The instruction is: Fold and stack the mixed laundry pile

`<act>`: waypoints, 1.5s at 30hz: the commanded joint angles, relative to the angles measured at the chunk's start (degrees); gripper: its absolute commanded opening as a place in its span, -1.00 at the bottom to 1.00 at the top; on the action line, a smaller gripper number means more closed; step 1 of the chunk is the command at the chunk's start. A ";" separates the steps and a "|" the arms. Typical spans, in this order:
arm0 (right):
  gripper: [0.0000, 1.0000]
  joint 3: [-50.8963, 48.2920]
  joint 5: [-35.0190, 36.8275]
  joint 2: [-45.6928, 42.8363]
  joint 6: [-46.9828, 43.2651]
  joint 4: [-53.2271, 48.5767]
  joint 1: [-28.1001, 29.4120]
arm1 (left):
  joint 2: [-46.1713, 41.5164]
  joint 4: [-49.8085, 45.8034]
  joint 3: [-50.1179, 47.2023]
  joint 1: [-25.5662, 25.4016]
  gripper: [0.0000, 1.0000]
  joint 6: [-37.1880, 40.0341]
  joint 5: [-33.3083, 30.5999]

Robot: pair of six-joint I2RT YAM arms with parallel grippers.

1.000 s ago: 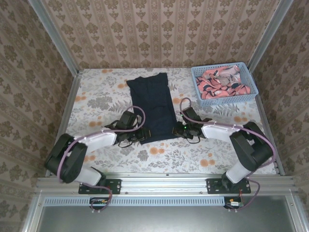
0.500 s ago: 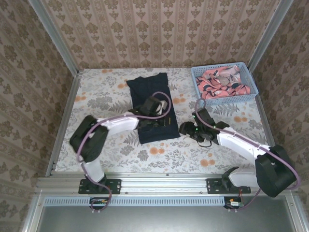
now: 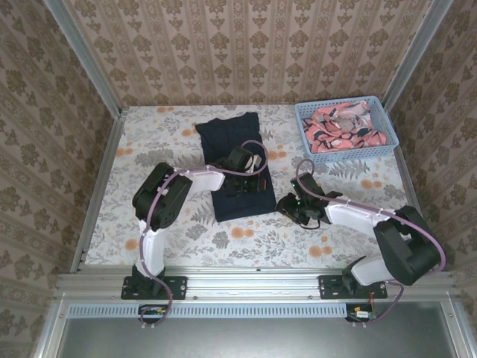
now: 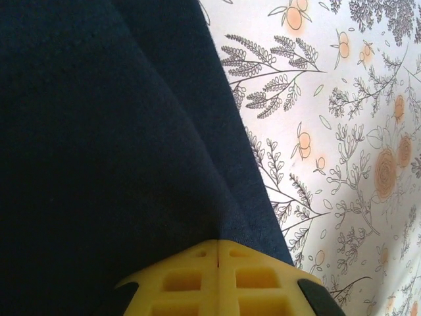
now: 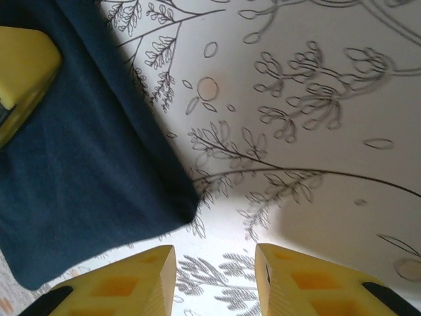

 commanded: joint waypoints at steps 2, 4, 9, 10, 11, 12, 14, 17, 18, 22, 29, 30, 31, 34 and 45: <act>-0.27 2.51 -1.19 3.64 1.96 4.29 0.67 | 1.88 2.30 -1.44 -0.17 -1.00 -0.97 1.99; -0.28 3.45 -1.23 5.08 2.06 4.83 1.05 | 2.13 2.78 -1.94 -0.18 -1.00 -1.33 2.33; -0.32 4.68 0.02 6.85 1.60 4.56 1.66 | 2.30 3.29 -2.09 -0.16 -1.00 -1.49 2.59; -0.32 4.68 0.63 6.83 1.49 4.69 1.59 | 2.32 3.38 -2.13 -0.21 -1.00 -1.50 2.68; -0.35 4.75 1.61 6.78 1.13 4.68 1.59 | 2.32 3.49 -2.09 -0.19 -1.00 -1.48 2.76; -0.36 5.00 2.15 6.98 0.60 4.61 1.51 | 2.24 3.52 -2.09 -0.21 -1.00 -1.50 2.84; -0.37 5.75 2.37 7.88 -0.19 5.04 1.16 | 2.16 3.63 -2.17 -0.21 -1.00 -1.48 3.02; -0.35 7.04 3.10 9.58 -1.05 4.25 1.06 | 1.84 3.39 -2.31 -0.20 -1.00 -1.42 3.04; -0.32 7.12 3.24 9.92 -1.07 4.21 1.06 | 1.71 3.38 -2.38 -0.15 -1.00 -1.41 2.97; -0.29 6.70 3.09 10.25 -0.59 4.25 1.31 | 1.53 3.40 -2.46 -0.12 -1.00 -1.42 2.73; -1.00 6.27 4.30 8.10 0.49 3.51 3.37 | 2.86 0.71 1.38 1.66 -1.00 1.67 3.11; -1.00 6.27 4.50 7.60 1.46 3.37 4.50 | 3.11 -0.33 2.67 1.80 -1.00 2.53 3.50; -1.00 6.05 4.55 7.12 2.41 3.64 5.63 | 3.27 -1.29 3.62 1.92 -1.00 3.46 3.81; -1.00 5.32 4.63 6.42 6.17 5.54 9.44 | 2.67 -3.50 5.59 2.00 -1.00 5.00 4.99; -1.00 3.51 6.49 8.12 10.27 11.19 10.82 | -19.44 -7.23 -10.51 6.12 0.38 -0.49 1.04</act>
